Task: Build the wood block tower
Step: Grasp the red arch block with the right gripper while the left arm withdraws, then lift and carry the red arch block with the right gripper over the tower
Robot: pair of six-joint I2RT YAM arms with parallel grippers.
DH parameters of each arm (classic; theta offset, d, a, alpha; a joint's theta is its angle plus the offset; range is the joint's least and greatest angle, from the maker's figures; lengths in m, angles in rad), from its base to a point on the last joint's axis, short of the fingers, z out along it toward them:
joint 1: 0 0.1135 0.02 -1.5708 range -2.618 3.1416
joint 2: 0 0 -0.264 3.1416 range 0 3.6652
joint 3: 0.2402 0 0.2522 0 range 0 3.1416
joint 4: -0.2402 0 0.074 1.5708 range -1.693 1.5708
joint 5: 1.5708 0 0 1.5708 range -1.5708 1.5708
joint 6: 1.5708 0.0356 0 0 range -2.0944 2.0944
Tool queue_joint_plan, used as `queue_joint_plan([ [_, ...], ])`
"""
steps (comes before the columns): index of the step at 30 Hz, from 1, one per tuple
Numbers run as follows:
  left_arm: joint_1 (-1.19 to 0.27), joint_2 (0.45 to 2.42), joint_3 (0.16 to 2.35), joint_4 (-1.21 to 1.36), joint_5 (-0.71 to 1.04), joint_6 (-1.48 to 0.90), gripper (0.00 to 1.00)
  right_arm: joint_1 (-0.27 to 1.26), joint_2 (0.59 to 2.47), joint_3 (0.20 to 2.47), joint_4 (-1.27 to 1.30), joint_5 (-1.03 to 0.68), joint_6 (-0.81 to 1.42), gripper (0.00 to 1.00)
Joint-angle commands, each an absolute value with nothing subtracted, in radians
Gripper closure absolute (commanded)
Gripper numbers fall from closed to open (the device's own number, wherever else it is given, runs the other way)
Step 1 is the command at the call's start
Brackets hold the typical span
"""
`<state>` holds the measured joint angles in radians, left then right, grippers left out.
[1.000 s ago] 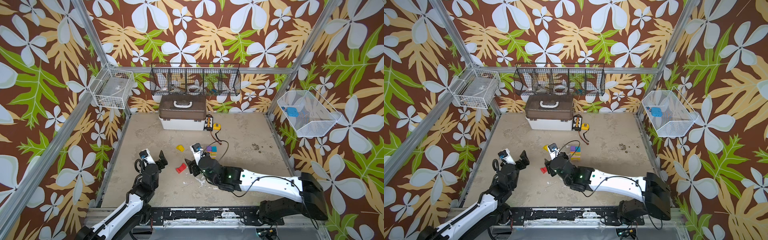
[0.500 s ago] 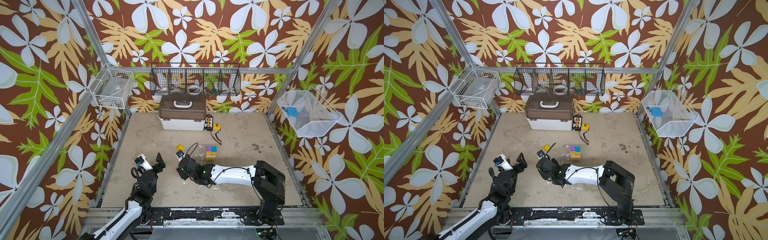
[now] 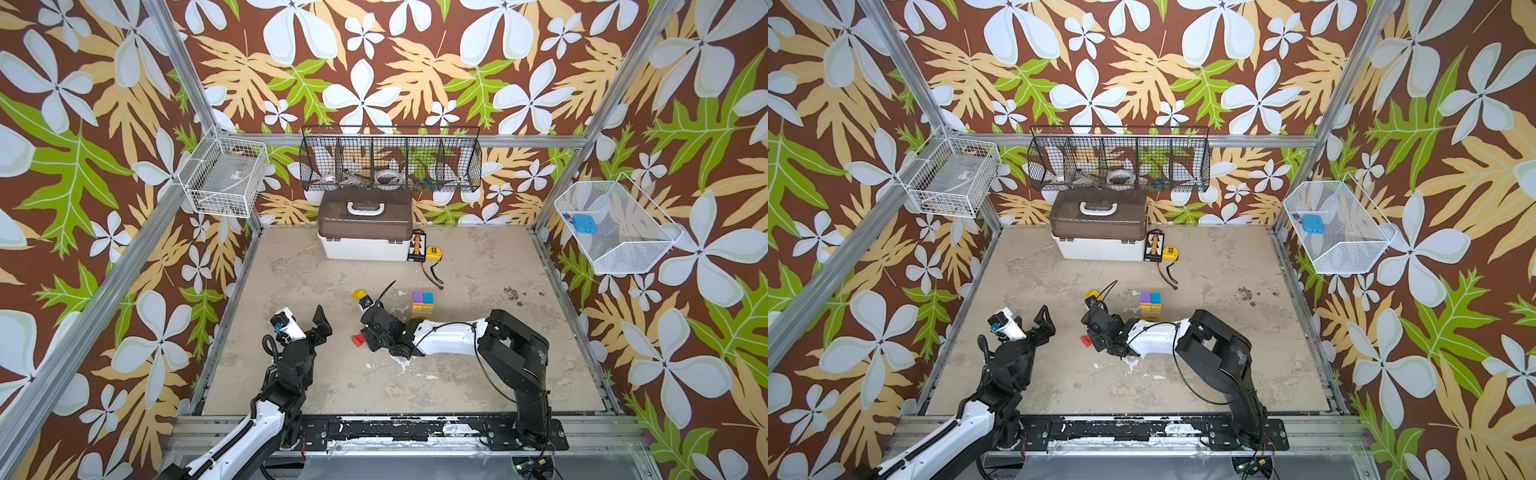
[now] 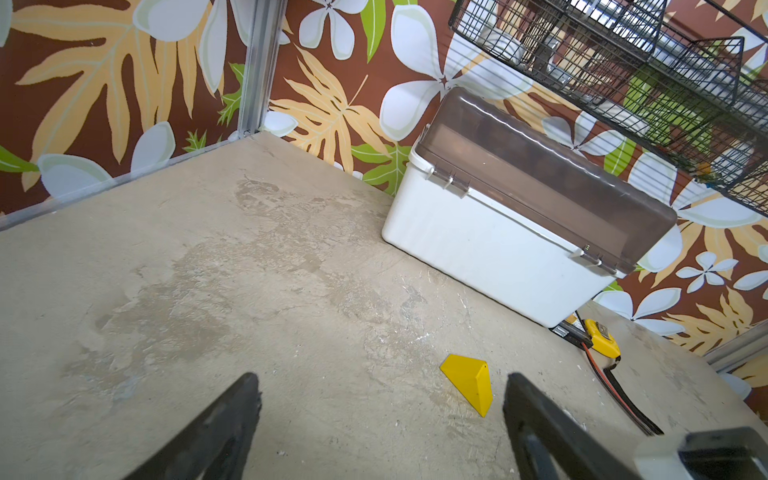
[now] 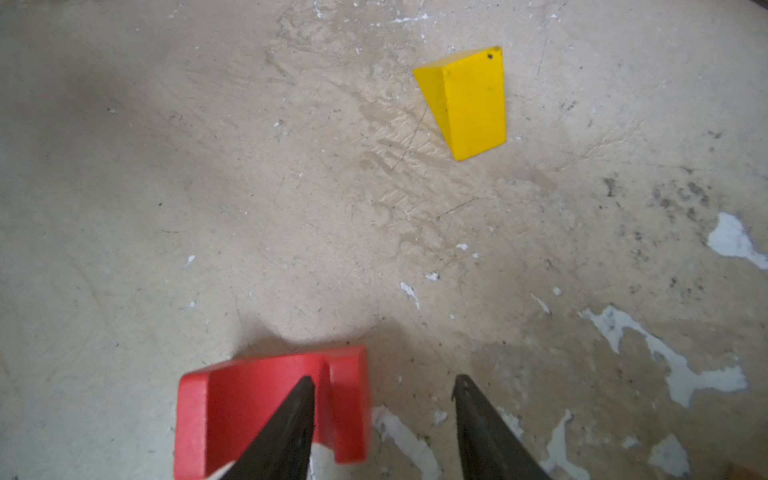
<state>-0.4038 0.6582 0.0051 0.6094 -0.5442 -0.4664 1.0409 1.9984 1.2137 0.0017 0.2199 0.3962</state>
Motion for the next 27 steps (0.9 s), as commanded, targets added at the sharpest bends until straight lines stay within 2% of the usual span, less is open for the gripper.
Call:
queue_joint_plan([
  [1, -0.402, 0.67, -0.014, 0.648, -0.54, -0.459, 0.08, 1.043, 2.023, 1.229, 0.015, 0.191, 0.397, 0.52],
  [11, -0.403, 0.68, -0.015, 0.659, -0.535, -0.452, 0.08, 1.042, 2.028, 1.222, 0.018, 0.244, 0.45, 0.7],
  [13, -0.402, 0.68, -0.015, 0.658, -0.529, -0.452, 0.09, 1.043, 2.012, 1.207, 0.024, 0.25, 0.468, 0.71],
  [16, -0.402, 0.685, -0.015, 0.664, -0.535, -0.452, 0.09, 1.044, 1.993, 1.217, -0.003, 0.246, 0.494, 0.83],
  [18, -0.402, 0.693, -0.012, 0.669, -0.535, -0.45, 0.09, 1.049, 1.979, 1.23, -0.025, 0.257, 0.506, 0.99],
  [23, -0.402, 0.696, -0.012, 0.674, -0.525, -0.445, 0.09, 1.086, 1.912, 1.226, -0.043, 0.36, 0.531, 1.0],
  [27, -0.402, 0.694, -0.016, 0.676, -0.531, -0.446, 0.09, 1.106, 1.836, 1.233, -0.07, 0.372, 0.571, 1.0],
])
